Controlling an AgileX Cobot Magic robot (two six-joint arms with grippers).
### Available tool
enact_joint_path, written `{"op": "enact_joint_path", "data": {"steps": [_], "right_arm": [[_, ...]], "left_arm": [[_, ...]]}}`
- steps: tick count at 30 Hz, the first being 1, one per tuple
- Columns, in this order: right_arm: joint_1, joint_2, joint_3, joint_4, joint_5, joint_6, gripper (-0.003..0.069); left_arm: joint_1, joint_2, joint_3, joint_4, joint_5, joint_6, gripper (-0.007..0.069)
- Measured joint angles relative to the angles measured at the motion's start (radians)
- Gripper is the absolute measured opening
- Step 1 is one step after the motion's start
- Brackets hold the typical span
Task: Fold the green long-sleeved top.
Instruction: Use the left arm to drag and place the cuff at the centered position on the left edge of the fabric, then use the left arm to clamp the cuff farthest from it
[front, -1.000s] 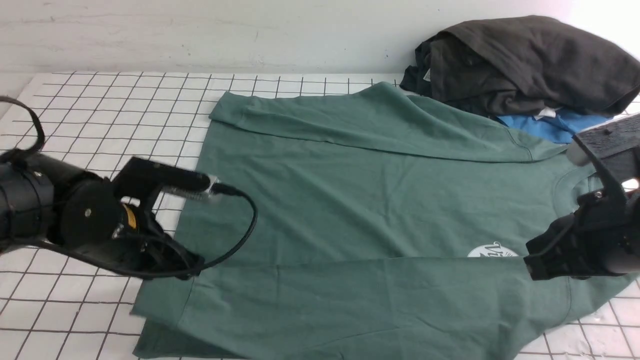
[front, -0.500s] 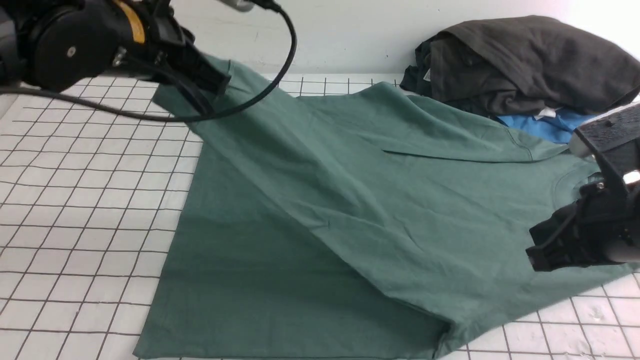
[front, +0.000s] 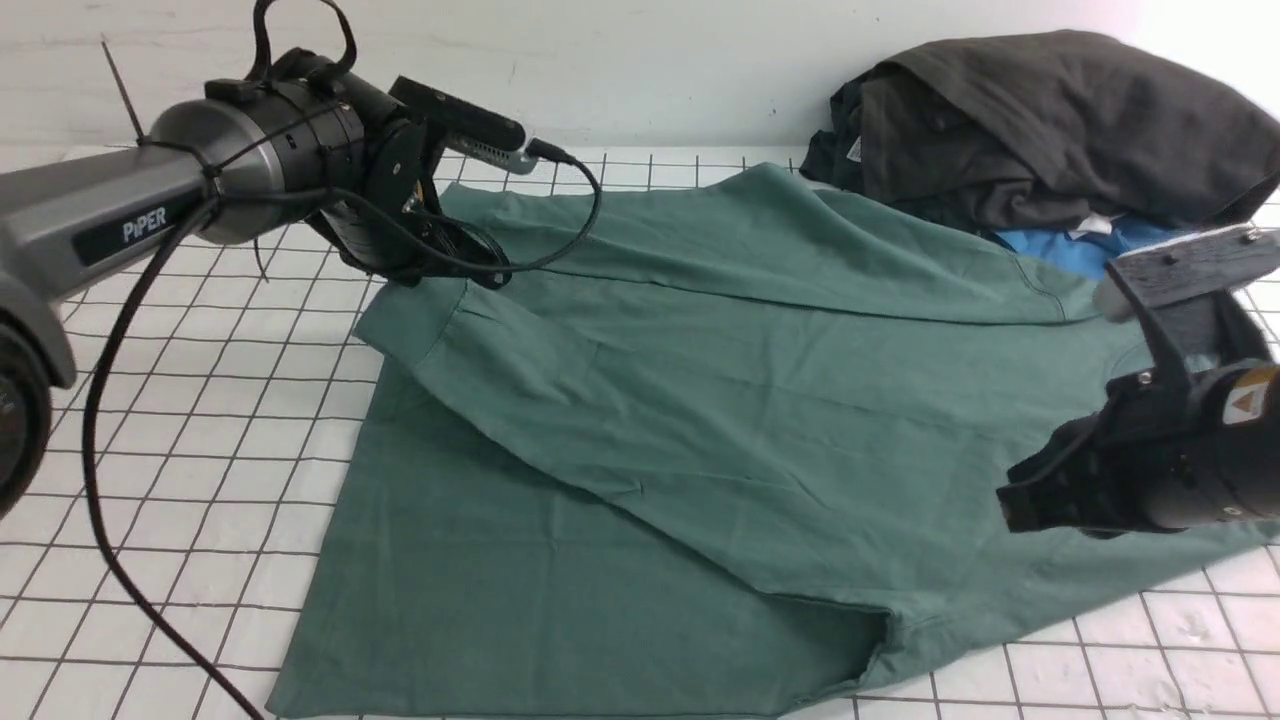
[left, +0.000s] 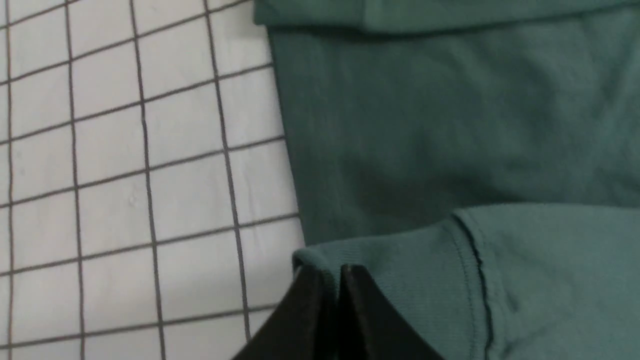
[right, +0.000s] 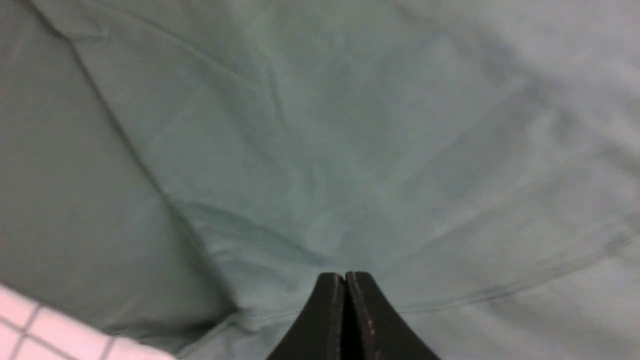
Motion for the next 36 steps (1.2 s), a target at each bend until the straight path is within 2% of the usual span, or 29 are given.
{"op": "enact_joint_path", "data": {"steps": [2,7,9,13,18,21,27,31,33,36], "right_arm": [[0.024,0.03,0.0,0.04,-0.002,-0.023,-0.0005],[0.14,0.159,-0.002,0.109,-0.063,-0.085,0.0032],[0.185,0.239,-0.002,0.112,-0.123,-0.091,0.0041],[0.2,0.323,-0.002,0.109,-0.149,-0.09,0.0043],[0.203,0.345,-0.002,0.106,-0.052,-0.069,0.0038],[0.203,0.329,-0.002,0.094,0.046,-0.063,0.0022],[0.203,0.216,0.009,0.074,0.137,-0.055,-0.0006],[0.203,0.114,0.009,0.066,0.143,-0.048,-0.0007],[0.203,0.098,0.009,0.065,0.142,-0.048,-0.0007],[0.203,0.063,0.009,0.059,0.136,-0.047,-0.0007]], "left_arm": [[0.007,0.026,-0.058,-0.018,0.026,0.009,0.0092],[0.036,0.134,-0.303,-0.124,0.128,0.084,0.0297],[0.062,0.214,-0.445,-0.208,0.168,0.123,0.0384],[0.107,0.346,-0.615,-0.296,0.176,0.143,0.0432],[0.132,0.495,-0.747,-0.315,0.161,0.152,0.0435],[0.133,0.551,-0.788,-0.282,0.12,0.153,0.0435],[0.133,0.61,-0.822,-0.252,-0.057,0.091,0.042],[0.134,0.628,-0.824,-0.249,-0.108,-0.012,0.0293],[0.134,0.635,-0.824,-0.248,-0.109,-0.023,0.0262],[0.134,0.65,-0.826,-0.251,-0.116,-0.023,0.0178]]}}
